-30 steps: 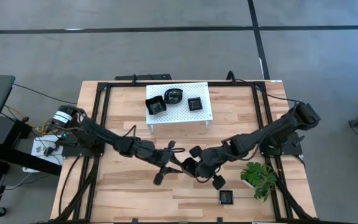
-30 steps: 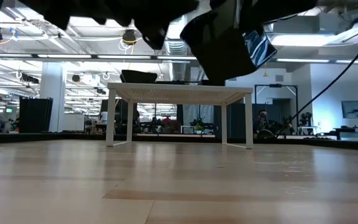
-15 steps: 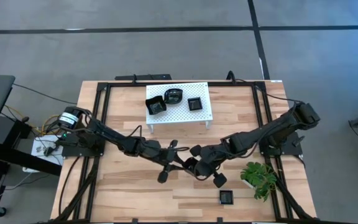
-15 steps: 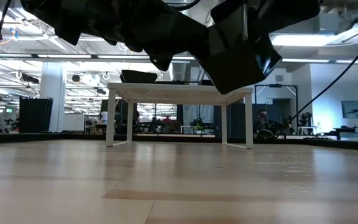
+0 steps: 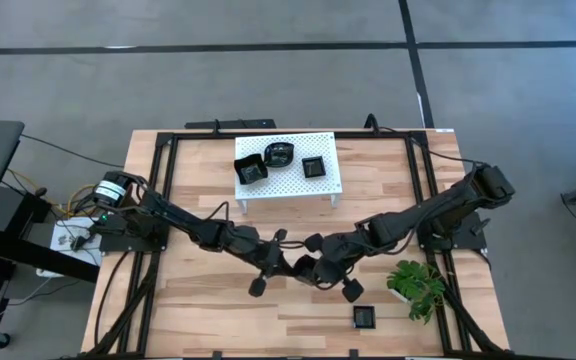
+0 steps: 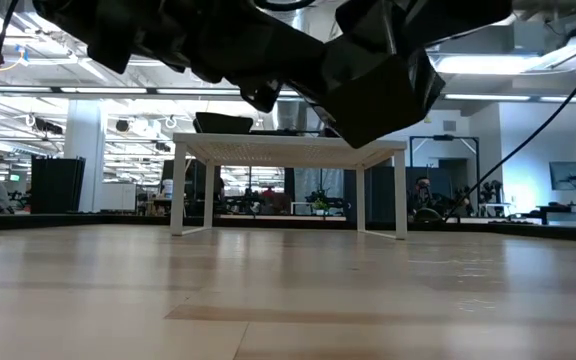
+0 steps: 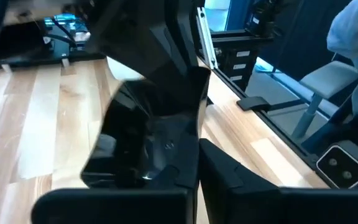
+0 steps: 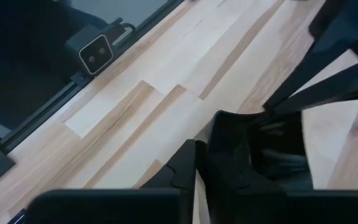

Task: Pick & Place Mini shaped plates
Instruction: Stack the black distorted square plate on top of the black distorted square plate on the shelf

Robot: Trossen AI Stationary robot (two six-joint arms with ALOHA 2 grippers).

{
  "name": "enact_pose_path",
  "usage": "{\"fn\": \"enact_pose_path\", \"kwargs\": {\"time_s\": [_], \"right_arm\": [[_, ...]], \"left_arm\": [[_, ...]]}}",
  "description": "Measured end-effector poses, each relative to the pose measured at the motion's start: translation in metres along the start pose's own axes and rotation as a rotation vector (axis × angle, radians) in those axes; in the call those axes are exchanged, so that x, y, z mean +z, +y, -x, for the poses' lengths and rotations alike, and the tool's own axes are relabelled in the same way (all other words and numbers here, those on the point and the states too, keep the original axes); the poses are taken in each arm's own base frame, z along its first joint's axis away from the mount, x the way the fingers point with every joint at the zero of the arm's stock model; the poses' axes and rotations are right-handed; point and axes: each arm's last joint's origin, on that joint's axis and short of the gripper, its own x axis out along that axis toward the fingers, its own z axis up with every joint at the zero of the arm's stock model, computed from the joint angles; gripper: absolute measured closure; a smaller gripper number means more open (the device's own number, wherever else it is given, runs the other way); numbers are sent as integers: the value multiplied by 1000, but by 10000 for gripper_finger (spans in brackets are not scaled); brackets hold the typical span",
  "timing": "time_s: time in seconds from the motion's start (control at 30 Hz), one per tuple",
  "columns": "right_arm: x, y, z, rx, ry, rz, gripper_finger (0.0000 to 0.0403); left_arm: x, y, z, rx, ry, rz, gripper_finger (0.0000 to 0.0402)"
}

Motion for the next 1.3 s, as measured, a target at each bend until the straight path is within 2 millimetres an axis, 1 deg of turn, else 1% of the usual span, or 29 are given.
{"fn": "enact_pose_path", "kwargs": {"time_s": [0.17,0.3,0.4,0.47,0.57,0.63,0.7,0.77,0.83,0.9,0.97,1.07,1.17,1.23,1.3], "right_arm": [[2,-2,0,-27,-23,2,347],[7,-4,1,-40,-58,9,318],[14,-5,10,-110,-15,5,301],[26,-4,24,-159,25,5,293],[41,-1,56,-167,113,-23,287],[42,3,74,-154,153,-54,287],[40,11,88,-144,154,-50,288],[34,19,102,-132,154,-49,292],[22,28,108,-127,145,-71,297],[2,35,108,-146,119,-79,302],[-20,41,103,-173,62,-69,305],[-50,43,90,-219,-44,-57,305],[-72,41,82,-257,-117,-50,305],[-80,37,80,-276,-112,-67,305],[-81,31,81,-297,-114,-118,305]], "left_arm": [[-3,-1,0,1,35,15,393],[-4,-7,-1,-13,37,19,395],[-3,-16,-1,-29,34,26,394],[-2,-24,-1,-9,33,25,394],[6,-34,4,72,20,-21,394],[20,-37,12,132,33,-42,395],[37,-37,23,196,54,-49,394],[57,-36,37,267,74,-62,393],[75,-32,55,343,112,-96,394],[91,-25,76,419,154,-120,394],[100,-14,98,501,199,-118,394],[106,4,126,621,245,-98,393],[105,24,147,746,290,-60,394],[102,38,157,823,325,-34,394],[98,54,162,884,360,-6,393]]}}
